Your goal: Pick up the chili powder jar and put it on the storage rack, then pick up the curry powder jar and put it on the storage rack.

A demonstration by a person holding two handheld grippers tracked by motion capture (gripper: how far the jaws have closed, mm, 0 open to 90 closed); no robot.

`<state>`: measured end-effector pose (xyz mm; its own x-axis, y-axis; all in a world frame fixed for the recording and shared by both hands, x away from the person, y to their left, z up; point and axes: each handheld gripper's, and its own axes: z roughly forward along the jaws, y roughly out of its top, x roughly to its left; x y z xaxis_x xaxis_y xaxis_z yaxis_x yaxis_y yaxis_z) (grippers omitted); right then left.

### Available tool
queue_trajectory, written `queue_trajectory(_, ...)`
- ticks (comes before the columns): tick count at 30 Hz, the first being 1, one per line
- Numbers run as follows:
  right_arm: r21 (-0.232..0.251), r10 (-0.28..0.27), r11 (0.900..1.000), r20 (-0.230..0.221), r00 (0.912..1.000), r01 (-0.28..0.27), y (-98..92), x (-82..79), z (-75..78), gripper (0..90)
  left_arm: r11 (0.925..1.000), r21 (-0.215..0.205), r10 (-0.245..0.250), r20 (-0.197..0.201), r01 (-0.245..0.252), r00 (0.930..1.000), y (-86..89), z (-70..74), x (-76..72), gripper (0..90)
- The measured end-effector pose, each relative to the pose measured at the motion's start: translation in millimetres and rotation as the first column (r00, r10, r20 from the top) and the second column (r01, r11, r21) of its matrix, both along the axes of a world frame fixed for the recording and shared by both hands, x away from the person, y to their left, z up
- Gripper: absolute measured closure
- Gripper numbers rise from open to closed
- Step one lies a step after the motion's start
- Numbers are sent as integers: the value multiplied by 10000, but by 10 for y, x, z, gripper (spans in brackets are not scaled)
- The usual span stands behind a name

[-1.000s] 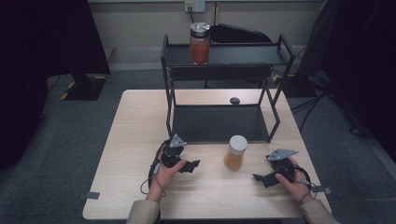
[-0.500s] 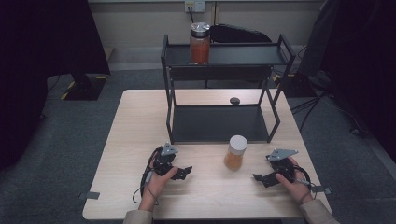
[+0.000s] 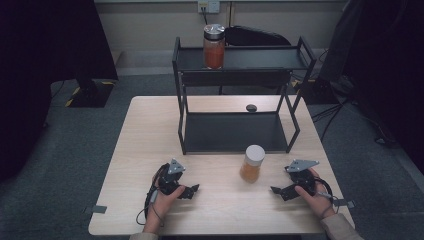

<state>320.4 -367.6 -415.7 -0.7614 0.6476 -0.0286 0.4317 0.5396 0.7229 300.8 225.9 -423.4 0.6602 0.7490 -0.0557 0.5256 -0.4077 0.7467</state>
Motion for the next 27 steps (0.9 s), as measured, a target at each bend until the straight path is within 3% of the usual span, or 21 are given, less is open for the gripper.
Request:
queue_trajectory(4,-3,-3,10000,-4,10000,3,1,1,1,0,9978,589,-306,233,292,9993,-51,10,-18,0)
queue_trajectory(20,-22,-3,10000,-14,10000,3,10,7,4,0,9981,585,-186,238,171,9995,-66,8,-39,0)
queue_trajectory(23,-39,221,9997,-22,9998,-221,-5,48,8,0,9981,594,-185,245,170,9995,-67,8,-40,0)
queue_trajectory(27,-390,260,9989,-255,9993,-270,67,95,92,13,9981,590,-174,247,159,9995,-68,8,-42,0)
